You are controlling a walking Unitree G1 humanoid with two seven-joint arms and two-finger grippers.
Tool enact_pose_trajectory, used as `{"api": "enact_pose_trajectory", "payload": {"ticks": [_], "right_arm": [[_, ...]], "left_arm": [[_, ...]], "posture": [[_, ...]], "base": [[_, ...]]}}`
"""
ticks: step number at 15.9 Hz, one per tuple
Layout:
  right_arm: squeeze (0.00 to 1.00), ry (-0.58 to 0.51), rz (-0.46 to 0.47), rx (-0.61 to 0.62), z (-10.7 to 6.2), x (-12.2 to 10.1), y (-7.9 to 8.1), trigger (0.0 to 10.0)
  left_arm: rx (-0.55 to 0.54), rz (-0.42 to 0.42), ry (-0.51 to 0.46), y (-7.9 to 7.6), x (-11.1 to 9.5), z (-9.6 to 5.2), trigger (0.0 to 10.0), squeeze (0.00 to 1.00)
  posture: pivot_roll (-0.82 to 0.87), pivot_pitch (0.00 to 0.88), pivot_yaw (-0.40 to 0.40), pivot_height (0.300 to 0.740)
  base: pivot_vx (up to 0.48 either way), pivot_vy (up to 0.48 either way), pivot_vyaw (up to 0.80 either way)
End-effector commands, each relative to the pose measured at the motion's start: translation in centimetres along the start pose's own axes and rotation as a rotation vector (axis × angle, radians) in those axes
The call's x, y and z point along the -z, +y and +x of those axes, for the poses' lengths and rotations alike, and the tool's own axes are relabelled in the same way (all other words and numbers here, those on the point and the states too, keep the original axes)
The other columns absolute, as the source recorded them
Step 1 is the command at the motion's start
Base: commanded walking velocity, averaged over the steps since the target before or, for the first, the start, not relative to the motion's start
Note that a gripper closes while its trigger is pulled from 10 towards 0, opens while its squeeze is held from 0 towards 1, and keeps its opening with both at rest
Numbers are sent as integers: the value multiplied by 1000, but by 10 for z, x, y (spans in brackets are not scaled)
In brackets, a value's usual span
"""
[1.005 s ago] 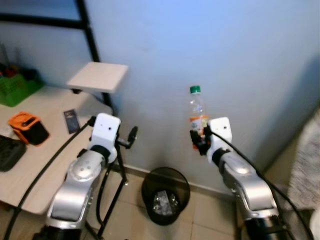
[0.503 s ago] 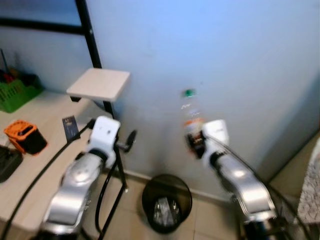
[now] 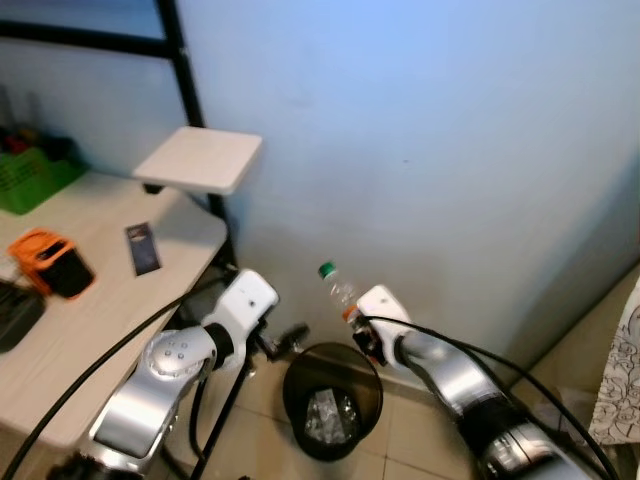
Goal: Clean up the room
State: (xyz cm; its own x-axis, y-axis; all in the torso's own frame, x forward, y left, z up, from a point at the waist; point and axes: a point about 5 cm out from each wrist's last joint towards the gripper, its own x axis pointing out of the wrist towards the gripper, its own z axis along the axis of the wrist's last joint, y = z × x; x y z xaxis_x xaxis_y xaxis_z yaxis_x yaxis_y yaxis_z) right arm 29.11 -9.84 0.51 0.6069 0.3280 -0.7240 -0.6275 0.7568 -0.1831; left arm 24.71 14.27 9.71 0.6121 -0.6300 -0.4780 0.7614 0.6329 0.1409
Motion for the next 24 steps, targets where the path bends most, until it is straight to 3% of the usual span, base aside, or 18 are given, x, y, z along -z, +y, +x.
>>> {"api": "enact_pose_trajectory", "payload": {"ticks": [1, 3, 5, 9, 10, 11, 18, 24], "right_arm": [[0, 15, 1, 35, 4, 2, -4, 10000], [0, 7, 44, 39, 7, -4, -4, 10000], [0, 3, 15, 44, 10, -12, -3, 10000], [0, -10, 1, 39, 13, -18, 0, 10000], [643, -9, -1, 36, 13, -18, 1, 10000], [1000, -8, -3, 33, 14, -19, 2, 10000], [1000, -14, 32, -18, 16, -17, 13, 10000], [1000, -4, 45, -10, 15, -9, 11, 10000]], "left_arm": [[75, 1, 21, -1, 0, 0, 10000, 0], [137, -17, 43, -4, 2, -2, 10000, 0], [187, -23, 54, -8, 4, -4, 10000, 0], [194, -19, 51, -6, 2, -3, 10000, 0], [192, -17, 52, -6, 2, -3, 10000, 0], [191, -16, 54, -5, 2, -3, 10000, 0], [182, -17, 56, -4, 2, -6, 10000, 0], [182, -5, 51, -2, 0, -5, 10000, 0]], "posture": [[-44, 0, -8, 740], [-45, 0, -4, 740], [-46, 0, -6, 740], [-50, 0, -11, 740], [-50, 0, -13, 740], [-50, 0, -13, 740], [-41, 0, -13, 740], [-52, 0, 2, 740]], "base": [[0, 0, 0], [0, 0, 0], [0, 0, 0], [0, 0, 0], [0, 0, 0], [0, 0, 0], [0, 0, 0], [0, 0, 0]]}}
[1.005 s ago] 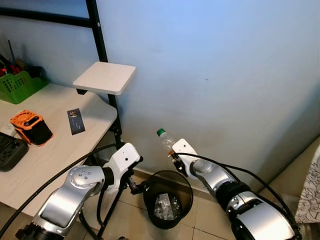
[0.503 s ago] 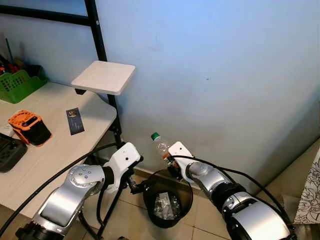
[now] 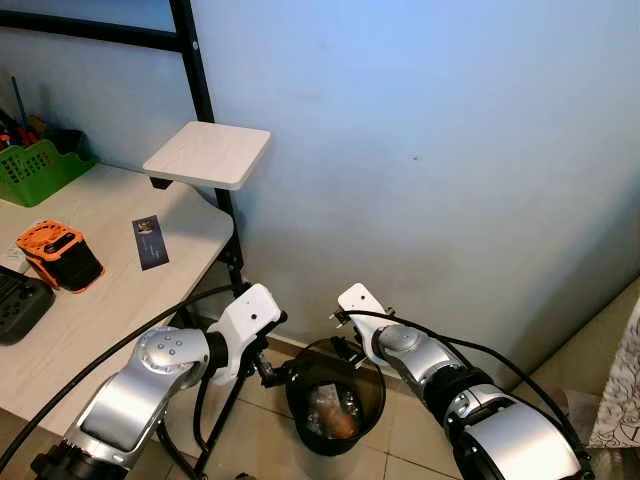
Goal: Clean up the room
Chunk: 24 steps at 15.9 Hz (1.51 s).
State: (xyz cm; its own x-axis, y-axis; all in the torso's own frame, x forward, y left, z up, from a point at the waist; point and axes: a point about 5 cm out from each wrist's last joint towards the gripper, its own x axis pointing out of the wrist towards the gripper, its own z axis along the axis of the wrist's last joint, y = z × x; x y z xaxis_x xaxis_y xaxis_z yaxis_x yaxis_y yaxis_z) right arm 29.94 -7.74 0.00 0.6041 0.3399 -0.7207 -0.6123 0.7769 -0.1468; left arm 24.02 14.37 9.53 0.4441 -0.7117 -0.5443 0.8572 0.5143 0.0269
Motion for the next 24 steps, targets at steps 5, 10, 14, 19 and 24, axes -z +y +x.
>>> {"api": "enact_pose_trajectory", "payload": {"ticks": [5, 10, 14, 19, 24], "right_arm": [[824, -288, 186, 74, -16, -24, -29, 10000], [0, -606, 376, 243, -75, -36, -50, 10000], [0, -667, 549, 317, -96, -30, -53, 10000], [0, -672, 598, 355, -113, -28, -56, 10000], [0, -633, 604, 405, -113, -30, -57, 10000]], "left_arm": [[-305, -91, -92, 16, -5, -5, 10000, 0], [-619, -263, -198, 35, -15, -17, 10000, 0], [-717, -338, -260, 37, -24, -23, 10000, 0], [-739, -359, -257, 34, -25, -25, 10000, 0], [-791, -300, -196, 37, -24, -24, 10000, 0]], "posture": [[-57, 0, 3, 740], [-87, 0, 15, 740], [-93, 0, 28, 740], [-92, 0, 23, 740], [-97, 0, 2, 740]], "base": [[0, 0, 0], [0, 0, 0], [0, 0, 0], [0, 0, 0], [0, 0, 0]]}}
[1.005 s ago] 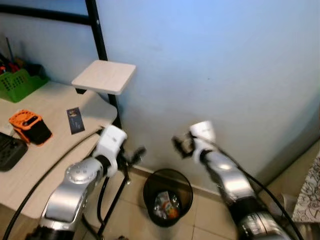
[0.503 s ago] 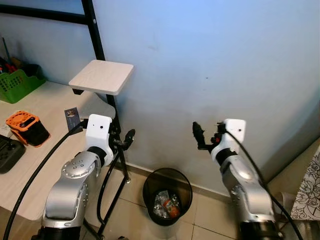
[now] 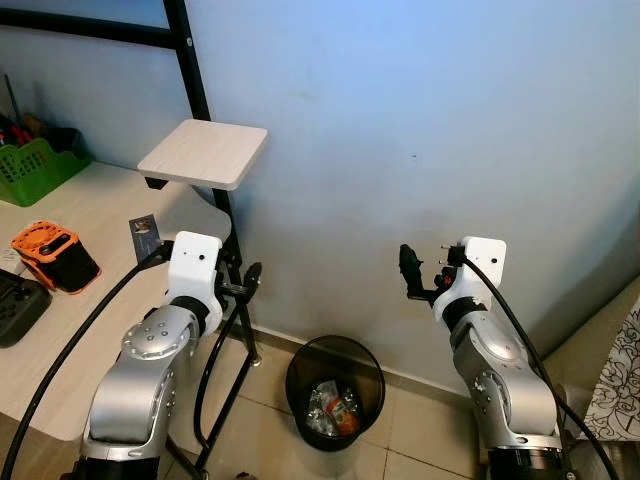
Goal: Clean up the room
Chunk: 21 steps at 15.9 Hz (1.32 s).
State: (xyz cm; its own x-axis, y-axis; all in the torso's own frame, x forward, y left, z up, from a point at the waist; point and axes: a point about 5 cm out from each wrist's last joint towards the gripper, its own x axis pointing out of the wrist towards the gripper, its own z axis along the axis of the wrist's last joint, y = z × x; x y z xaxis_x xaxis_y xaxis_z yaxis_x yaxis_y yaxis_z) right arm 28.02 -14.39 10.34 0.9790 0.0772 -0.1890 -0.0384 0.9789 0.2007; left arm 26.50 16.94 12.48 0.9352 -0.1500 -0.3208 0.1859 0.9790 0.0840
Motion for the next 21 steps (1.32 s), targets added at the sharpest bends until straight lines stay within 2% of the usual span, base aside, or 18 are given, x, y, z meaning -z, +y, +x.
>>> {"api": "enact_pose_trajectory", "payload": {"ticks": [1, 4, 13, 20, 21], "right_arm": [[0, -24, 15, 17, 0, -8, -2, 10000], [0, -14, 23, 17, -1, -9, -3, 10000], [0, 1, 22, 21, 0, -8, -1, 10000], [0, 10, 11, 17, -1, -7, 0, 10000], [0, 11, -6, 14, -1, -6, 1, 10000]], "left_arm": [[-5, 32, -21, -2, -6, 1, 10000, 0], [-3, 89, -15, -5, -5, 1, 10000, 0], [-30, 68, 4, -4, -2, 2, 10000, 0], [-4, 76, 8, -7, -1, 1, 10000, 0], [5, 130, -5, -7, -1, 1, 10000, 0]], "posture": [[-95, 0, -4, 740], [-91, 0, -15, 740], [-93, 0, -17, 740], [-90, 0, -22, 740], [-90, 0, -23, 740]], "base": [[0, 0, -800], [0, 0, -800], [0, 0, -800], [0, 0, -800], [0, 0, -800]]}}
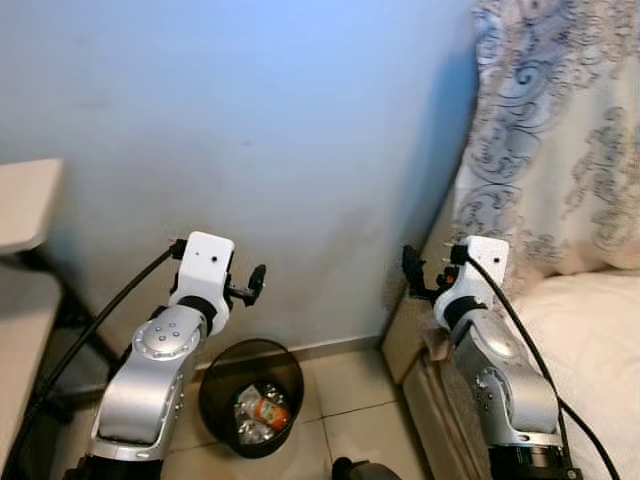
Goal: Clean up the room
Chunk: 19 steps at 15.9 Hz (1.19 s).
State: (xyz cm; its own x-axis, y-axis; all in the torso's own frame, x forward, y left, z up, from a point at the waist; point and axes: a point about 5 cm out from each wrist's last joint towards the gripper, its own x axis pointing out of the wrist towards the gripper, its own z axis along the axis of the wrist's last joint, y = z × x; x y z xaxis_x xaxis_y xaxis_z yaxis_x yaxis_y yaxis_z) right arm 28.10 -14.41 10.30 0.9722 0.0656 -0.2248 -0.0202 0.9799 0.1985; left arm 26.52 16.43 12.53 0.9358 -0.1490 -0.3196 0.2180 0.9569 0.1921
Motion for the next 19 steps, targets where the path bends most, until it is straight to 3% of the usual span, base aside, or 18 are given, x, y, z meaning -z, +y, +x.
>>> {"api": "enact_pose_trajectory", "payload": {"ticks": [1, 19], "right_arm": [[0, -22, -16, -5, -2, -6, 1, 10000], [0, -11, -32, 20, -2, -3, -1, 10000]], "left_arm": [[10, 29, -7, -2, 0, 0, 10000, 0], [-76, 16, -61, 14, -2, -3, 10000, 0]], "posture": [[-90, 0, -23, 740], [-88, 0, -2, 740]], "base": [[0, 0, -800], [0, 0, -800]]}}
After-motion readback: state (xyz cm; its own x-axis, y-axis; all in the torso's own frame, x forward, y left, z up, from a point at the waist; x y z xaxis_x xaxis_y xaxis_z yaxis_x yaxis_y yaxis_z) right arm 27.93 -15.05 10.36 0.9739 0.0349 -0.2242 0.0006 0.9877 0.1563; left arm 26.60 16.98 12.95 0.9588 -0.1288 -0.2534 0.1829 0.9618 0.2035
